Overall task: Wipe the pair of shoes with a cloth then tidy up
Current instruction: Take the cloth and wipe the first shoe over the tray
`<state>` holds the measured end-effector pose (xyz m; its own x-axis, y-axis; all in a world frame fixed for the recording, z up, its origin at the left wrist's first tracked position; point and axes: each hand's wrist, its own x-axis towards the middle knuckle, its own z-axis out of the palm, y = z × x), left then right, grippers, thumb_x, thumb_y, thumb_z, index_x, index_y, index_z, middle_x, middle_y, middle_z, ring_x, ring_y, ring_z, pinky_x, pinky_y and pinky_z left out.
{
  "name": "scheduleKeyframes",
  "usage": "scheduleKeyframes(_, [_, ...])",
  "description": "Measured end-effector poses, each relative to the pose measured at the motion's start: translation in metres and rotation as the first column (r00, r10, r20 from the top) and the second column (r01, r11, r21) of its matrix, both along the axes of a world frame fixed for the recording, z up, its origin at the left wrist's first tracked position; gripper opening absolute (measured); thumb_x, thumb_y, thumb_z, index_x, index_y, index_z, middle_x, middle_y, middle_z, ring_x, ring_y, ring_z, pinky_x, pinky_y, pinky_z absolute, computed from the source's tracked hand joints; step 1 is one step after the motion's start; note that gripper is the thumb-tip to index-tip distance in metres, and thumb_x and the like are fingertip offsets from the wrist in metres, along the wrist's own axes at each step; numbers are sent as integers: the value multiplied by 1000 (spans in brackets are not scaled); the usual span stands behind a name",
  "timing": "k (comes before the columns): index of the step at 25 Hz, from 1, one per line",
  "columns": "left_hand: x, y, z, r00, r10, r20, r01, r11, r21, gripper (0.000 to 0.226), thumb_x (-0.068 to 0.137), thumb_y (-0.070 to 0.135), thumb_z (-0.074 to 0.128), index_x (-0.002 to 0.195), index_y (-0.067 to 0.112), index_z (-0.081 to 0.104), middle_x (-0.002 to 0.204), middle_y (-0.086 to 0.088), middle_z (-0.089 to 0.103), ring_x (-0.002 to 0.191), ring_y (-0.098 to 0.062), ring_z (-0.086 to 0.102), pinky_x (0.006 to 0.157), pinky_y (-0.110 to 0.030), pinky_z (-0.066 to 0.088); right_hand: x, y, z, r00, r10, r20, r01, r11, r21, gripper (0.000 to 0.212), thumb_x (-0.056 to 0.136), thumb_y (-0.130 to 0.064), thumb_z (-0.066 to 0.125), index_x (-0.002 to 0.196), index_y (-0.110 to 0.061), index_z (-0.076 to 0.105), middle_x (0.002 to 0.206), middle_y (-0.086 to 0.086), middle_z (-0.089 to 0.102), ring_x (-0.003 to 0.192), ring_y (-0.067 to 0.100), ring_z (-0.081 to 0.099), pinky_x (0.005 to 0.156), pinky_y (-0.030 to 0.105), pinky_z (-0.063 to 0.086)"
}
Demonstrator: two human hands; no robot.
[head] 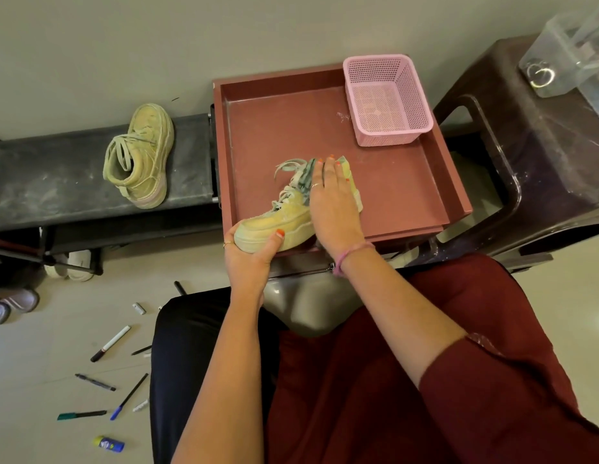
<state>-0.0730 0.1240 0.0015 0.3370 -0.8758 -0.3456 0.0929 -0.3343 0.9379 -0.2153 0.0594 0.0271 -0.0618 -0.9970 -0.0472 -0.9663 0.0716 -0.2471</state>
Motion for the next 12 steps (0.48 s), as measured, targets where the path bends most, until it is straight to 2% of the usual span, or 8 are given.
scheduleKeyframes(3, [1, -1, -1, 1000, 3, 5, -3, 1000, -7, 59, 70, 11, 85, 118, 18, 50, 106, 3, 65, 94, -5, 66, 85, -23, 54, -7, -19, 0, 997, -76, 26, 76, 997, -5, 56, 96, 0, 35, 148, 2, 14, 155, 22, 14, 144, 34, 13, 117, 43, 19])
scheduleKeyframes(6, [0, -3, -1, 1000, 10, 2, -10, 1000, -3, 58, 71, 11, 84, 117, 19, 49, 105, 5, 63, 93, -3, 65, 82, -18, 54, 6, 21, 1, 994, 109, 8, -109, 994, -26, 59, 95, 3, 32, 149, 1, 8, 156, 21, 6, 145, 34, 7, 118, 43, 15])
scheduleKeyframes(8, [1, -3, -2, 1000, 4, -2, -4, 1000, 0, 58, 71, 9, 83, 117, 19, 49, 106, 5, 64, 93, -3, 65, 83, -20, 54, -1, 40, -1, 986, 162, 24, -161, 985, -58, 60, 95, 4, 33, 149, 0, 7, 157, 21, 4, 145, 34, 6, 119, 42, 15])
scheduleKeyframes(11, [2, -3, -3, 1000, -5, -1, 5, 1000, -6, 56, 72, 9, 83, 118, 16, 50, 107, 2, 65, 94, -4, 65, 86, -21, 53, -26, 16, -8, 997, 61, 40, -58, 995, -84, 64, 92, 6, 40, 149, 0, 11, 156, 20, 10, 144, 33, 12, 118, 39, 17])
scheduleKeyframes(12, [2, -2, -3, 1000, -6, 1, 6, 1000, -6, 56, 73, 9, 82, 118, 15, 50, 107, 2, 65, 93, -4, 65, 86, -21, 53, -32, 2, -9, 996, 6, 94, -2, 999, -39, 63, 92, 7, 40, 149, 0, 12, 156, 19, 12, 144, 32, 14, 118, 38, 16])
